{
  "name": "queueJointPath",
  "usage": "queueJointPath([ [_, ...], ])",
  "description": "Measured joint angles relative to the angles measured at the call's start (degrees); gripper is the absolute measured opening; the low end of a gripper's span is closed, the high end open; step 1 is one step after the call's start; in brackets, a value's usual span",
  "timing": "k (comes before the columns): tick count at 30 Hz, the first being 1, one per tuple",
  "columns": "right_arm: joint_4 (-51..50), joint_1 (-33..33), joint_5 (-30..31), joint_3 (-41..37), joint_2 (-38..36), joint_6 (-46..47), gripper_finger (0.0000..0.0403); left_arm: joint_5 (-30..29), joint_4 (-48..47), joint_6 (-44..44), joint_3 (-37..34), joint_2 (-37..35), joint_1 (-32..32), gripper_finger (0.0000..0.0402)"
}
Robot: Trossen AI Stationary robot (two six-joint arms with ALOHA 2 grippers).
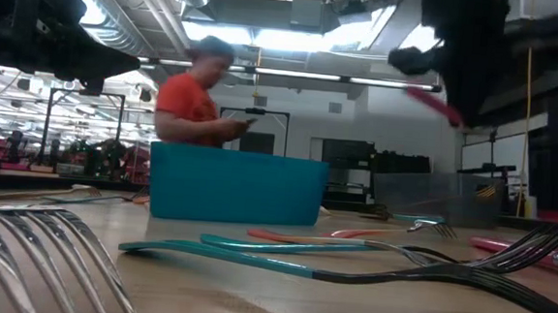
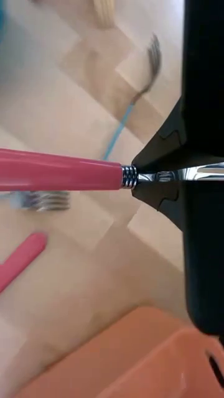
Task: Sort silverware by color (type)
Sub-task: Put the top right pink fork into the orange bin
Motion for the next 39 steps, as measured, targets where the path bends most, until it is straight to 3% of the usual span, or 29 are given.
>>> queueJointPath([
  [15,-10.8,21.9,-1.1,2.3,0.0,26.0,0.0,0.0,0.0,0.0,0.0,0.0,0.0,0.0002],
  [20,-11.7,28.1,-4.6,1.0,0.0,32.9,0.0,0.0,0.0,0.0,0.0,0.0,0.0,0.0002],
  [29,-12.1,34.9,-6.0,-4.6,0.0,33.8,0.0,0.0,0.0,0.0,0.0,0.0,0.0,0.0002],
  [34,-11.2,35.6,-10.2,-7.4,0.0,34.3,0.0,0.0,0.0,0.0,0.0,0.0,0.0,0.0002],
  [39,-6.3,35.5,-10.5,-9.3,0.0,34.9,0.0,0.0,0.0,0.0,0.0,0.0,0.0,0.0002],
])
